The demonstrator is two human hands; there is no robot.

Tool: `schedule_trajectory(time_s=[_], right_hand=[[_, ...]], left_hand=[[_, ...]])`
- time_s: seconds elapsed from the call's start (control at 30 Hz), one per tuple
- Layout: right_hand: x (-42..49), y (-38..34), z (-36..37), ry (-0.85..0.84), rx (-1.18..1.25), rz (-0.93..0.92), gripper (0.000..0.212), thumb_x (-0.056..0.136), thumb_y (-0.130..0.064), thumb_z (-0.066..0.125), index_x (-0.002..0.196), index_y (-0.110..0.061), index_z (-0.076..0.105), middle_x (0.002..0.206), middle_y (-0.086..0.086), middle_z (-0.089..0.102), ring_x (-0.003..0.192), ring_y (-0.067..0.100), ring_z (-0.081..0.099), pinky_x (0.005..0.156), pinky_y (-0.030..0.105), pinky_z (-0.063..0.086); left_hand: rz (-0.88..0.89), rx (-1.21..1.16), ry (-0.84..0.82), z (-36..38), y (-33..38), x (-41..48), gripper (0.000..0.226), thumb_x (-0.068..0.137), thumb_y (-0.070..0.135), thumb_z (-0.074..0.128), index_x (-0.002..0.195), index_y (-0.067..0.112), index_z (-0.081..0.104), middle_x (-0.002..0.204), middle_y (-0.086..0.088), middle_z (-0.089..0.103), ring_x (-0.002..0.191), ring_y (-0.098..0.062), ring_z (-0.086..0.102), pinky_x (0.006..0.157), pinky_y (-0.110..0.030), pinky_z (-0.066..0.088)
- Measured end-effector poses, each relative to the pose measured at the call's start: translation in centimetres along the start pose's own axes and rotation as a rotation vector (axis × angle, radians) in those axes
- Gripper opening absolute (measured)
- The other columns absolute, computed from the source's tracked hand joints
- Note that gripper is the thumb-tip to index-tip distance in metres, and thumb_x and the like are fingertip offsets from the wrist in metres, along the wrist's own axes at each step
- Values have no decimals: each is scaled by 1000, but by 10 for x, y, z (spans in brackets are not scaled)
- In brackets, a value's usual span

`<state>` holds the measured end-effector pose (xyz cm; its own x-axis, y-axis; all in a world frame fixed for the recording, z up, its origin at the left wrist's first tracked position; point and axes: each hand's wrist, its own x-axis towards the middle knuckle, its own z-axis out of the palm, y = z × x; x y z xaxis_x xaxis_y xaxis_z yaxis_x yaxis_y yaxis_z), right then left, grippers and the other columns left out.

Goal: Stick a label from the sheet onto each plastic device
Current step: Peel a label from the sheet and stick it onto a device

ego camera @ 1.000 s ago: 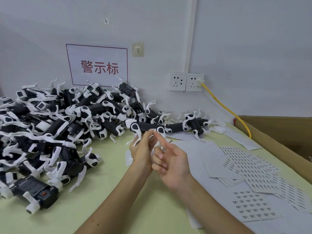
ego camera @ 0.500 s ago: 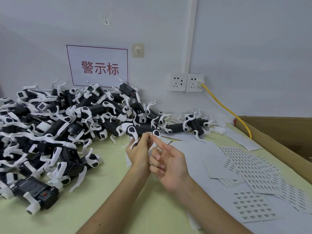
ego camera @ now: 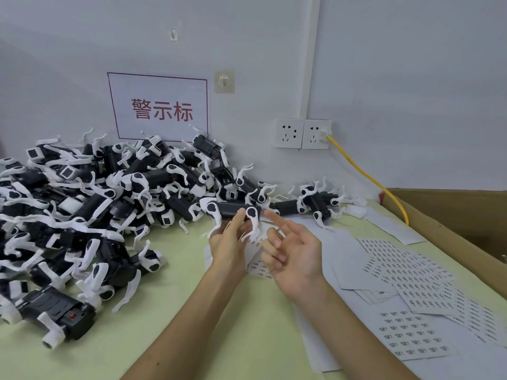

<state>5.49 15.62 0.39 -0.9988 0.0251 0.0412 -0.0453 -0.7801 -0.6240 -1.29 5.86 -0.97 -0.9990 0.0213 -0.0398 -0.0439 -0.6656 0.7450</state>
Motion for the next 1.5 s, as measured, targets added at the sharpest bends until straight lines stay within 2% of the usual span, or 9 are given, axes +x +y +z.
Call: schedule_trajectory(time_s=[0.27, 0.43, 0.57, 0.7, 0.8, 1.03, 1.2, 1.33, 1.5], right_hand=[[4, 1, -2, 182, -448, -306, 21, 90, -12, 54, 101, -10, 72, 66, 1, 46, 48, 11, 34, 47, 23, 29], [8, 4, -4, 274, -964, -507, 30, 89, -25, 71, 118, -32, 63, 118, -11, 54, 107, -1, 54, 89, 13, 42], [11, 4, -7, 242, -1025, -477, 41, 91, -24, 71, 130, -27, 58, 128, -9, 57, 117, 2, 55, 101, 24, 44], [12, 2, -10, 223, -1029, -481, 43, 90, -23, 72, 131, -27, 58, 124, -10, 63, 113, -2, 58, 94, 14, 45], [13, 3, -14, 218, -1079, -477, 42, 89, -26, 72, 129, -29, 58, 123, -13, 63, 107, -10, 56, 82, 2, 42], [18, -6, -26, 197, -1277, -370, 46, 86, -42, 74, 129, -35, 57, 102, -24, 62, 99, 3, 64, 81, 15, 49], [24, -17, -33, 273, -982, -182, 31, 86, -39, 75, 109, -19, 68, 98, 9, 72, 71, 16, 72, 71, 36, 62], [23, -43, -39, 442, -379, -71, 27, 91, -31, 71, 99, -6, 66, 89, 17, 65, 69, 25, 65, 61, 33, 63], [6, -108, -66, 537, 27, -425, 29, 95, -38, 62, 112, -15, 65, 115, 6, 59, 75, 18, 66, 67, 29, 59]], left_hand=[[66, 183, -74, 3, -6, -8, 7, 101, 16, 62, 105, 10, 63, 73, 1, 67, 73, -17, 64, 75, -30, 53], [108, 236, -159, 3, -9, -10, 24, 103, 25, 60, 119, 8, 65, 98, -9, 75, 90, -21, 71, 88, -38, 56], [105, 211, -189, 5, -9, -9, 33, 108, 33, 48, 107, 10, 72, 92, -2, 79, 81, -11, 74, 76, -24, 58], [96, 211, -235, 2, -5, -7, 28, 105, 33, 54, 91, 21, 76, 83, 1, 77, 79, -11, 72, 77, -27, 56], [98, 259, -239, 0, -5, -6, 17, 97, 26, 68, 104, 11, 71, 91, -4, 78, 83, -18, 73, 81, -33, 54], [166, 467, -278, -2, -14, -4, 20, 103, 25, 60, 108, 8, 68, 93, -3, 80, 84, -15, 76, 69, -17, 54], [218, 783, -334, -11, -17, 7, 18, 104, 19, 57, 111, 12, 73, 98, -3, 79, 91, -14, 73, 83, -30, 55], [360, 994, -256, -20, -13, 15, 24, 96, 2, 60, 93, 17, 78, 83, 10, 75, 73, 7, 67, 67, -8, 46], [517, 987, 98, -48, 12, 34, 25, 95, -1, 54, 113, 9, 70, 101, -4, 72, 75, -5, 61, 64, -11, 42]])
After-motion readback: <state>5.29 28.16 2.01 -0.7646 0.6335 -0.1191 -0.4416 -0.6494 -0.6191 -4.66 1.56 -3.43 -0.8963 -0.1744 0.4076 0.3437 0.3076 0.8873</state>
